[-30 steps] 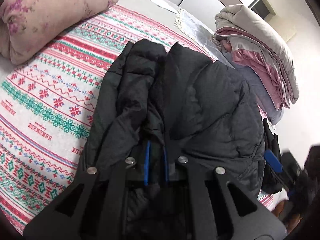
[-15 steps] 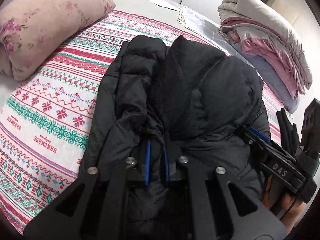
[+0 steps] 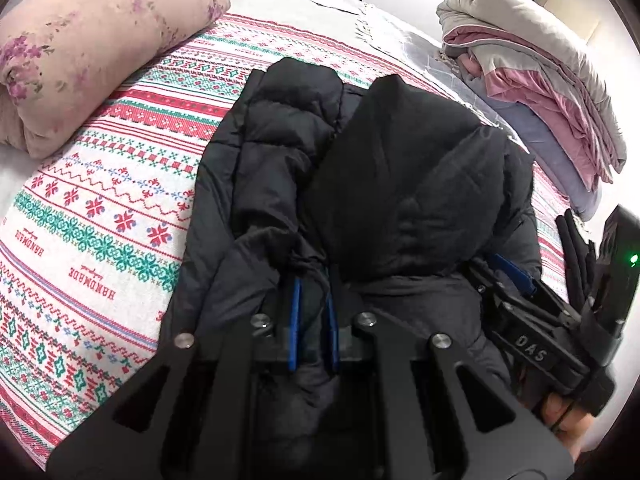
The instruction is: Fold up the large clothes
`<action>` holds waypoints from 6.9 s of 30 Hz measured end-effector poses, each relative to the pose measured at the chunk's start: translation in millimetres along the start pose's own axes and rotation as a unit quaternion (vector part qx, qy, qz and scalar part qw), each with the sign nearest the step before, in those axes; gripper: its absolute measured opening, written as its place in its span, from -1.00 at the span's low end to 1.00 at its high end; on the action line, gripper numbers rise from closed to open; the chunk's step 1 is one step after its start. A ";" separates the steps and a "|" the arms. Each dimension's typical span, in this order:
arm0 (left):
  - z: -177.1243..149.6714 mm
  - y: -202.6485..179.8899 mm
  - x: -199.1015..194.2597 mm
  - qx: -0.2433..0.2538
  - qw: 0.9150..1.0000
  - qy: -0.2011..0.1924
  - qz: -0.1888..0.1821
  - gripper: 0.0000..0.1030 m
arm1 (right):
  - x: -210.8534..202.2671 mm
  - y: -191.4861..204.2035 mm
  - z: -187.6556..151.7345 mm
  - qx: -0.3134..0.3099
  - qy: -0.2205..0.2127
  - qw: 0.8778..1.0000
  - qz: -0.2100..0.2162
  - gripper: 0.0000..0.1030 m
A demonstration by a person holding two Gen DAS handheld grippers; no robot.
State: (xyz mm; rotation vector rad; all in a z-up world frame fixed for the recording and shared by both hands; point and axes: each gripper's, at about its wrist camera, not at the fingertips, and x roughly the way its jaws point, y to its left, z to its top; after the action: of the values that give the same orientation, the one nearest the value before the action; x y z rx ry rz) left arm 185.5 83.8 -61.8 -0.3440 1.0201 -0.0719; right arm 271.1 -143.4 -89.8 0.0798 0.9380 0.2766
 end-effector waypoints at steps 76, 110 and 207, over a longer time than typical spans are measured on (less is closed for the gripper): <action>-63.8 49.1 -23.0 -0.101 0.981 0.109 -0.126 0.77 | -38.6 -143.9 -82.6 0.338 0.115 0.910 0.209 0.64; -47.8 22.8 -66.5 -0.063 0.992 -0.039 -0.098 -0.55 | -110.5 -27.4 -35.3 0.087 -0.035 0.995 0.031 -0.48; 211.6 332.2 -152.5 -0.116 0.961 -0.249 0.019 -0.46 | 75.2 347.7 219.0 0.013 -0.137 0.969 0.205 -0.45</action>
State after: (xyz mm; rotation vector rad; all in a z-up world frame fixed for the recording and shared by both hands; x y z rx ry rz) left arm 250.6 483.1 59.6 -0.5259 0.5342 0.1646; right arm 419.9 222.6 45.8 0.3307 0.6435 0.6207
